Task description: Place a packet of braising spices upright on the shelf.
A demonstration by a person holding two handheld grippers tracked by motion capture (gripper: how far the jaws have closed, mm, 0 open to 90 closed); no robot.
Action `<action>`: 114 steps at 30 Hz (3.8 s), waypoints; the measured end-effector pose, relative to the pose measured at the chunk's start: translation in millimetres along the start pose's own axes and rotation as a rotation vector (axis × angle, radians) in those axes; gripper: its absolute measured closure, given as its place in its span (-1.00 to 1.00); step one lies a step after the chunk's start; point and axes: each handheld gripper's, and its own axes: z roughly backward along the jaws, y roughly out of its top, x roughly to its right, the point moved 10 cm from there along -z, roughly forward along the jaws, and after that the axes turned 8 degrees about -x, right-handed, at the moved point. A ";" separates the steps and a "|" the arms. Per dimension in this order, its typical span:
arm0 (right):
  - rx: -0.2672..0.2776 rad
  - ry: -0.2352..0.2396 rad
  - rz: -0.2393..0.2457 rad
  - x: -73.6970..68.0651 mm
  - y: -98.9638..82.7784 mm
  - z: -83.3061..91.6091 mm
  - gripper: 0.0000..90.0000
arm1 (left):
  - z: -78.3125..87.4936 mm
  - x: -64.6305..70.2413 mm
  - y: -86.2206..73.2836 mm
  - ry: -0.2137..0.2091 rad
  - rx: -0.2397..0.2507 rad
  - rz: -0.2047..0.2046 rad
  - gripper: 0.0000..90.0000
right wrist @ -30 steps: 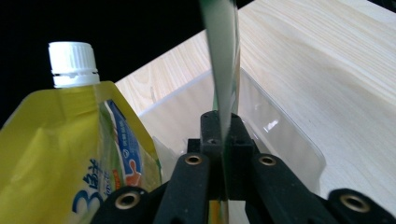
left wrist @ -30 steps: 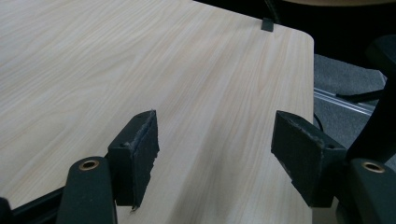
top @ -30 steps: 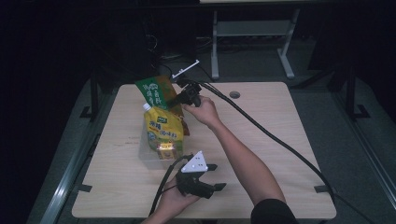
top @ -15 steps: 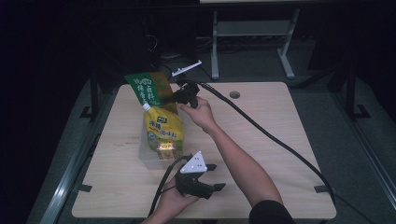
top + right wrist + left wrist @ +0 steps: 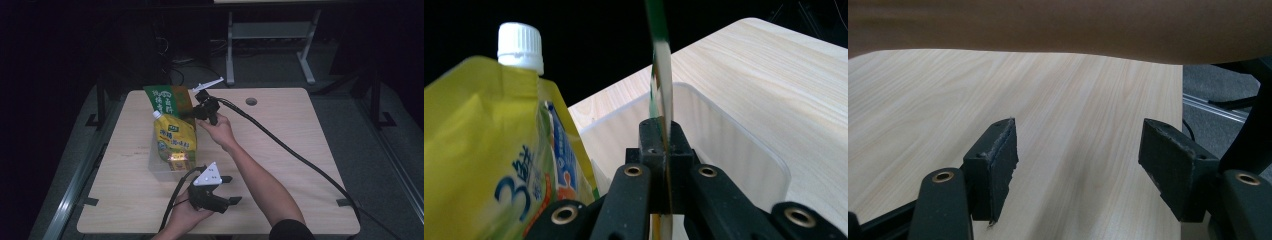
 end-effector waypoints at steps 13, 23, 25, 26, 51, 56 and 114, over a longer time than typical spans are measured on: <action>-0.042 -0.002 -0.049 12.3 -12.0 5.7 0.93 | 1.3 -0.7 -1.5 0.001 -0.005 -0.002 -0.31; -0.080 -0.016 -0.078 18.3 -14.4 11.6 0.77 | -1.0 1.3 -2.4 -0.006 -0.009 0.001 -0.31; -0.086 -0.022 -0.077 19.6 -14.9 12.1 0.87 | -1.9 2.6 -2.7 -0.011 -0.010 0.000 -0.31; -0.088 -0.025 -0.078 19.9 -15.1 12.4 0.91 | -2.1 3.4 -2.8 -0.014 -0.012 -0.003 -0.31; -0.111 -0.086 -0.078 24.4 -20.4 22.8 0.59 | -10.5 21.2 -8.0 -0.068 -0.036 -0.032 -0.32; -0.110 -0.090 -0.068 24.3 -26.4 37.7 0.49 | -9.3 19.5 -7.6 -0.065 -0.034 -0.028 -0.32; -0.063 -0.079 -0.105 12.5 -125.0 186.2 0.10 | 4.5 -15.1 -7.1 0.025 -0.010 0.044 -0.38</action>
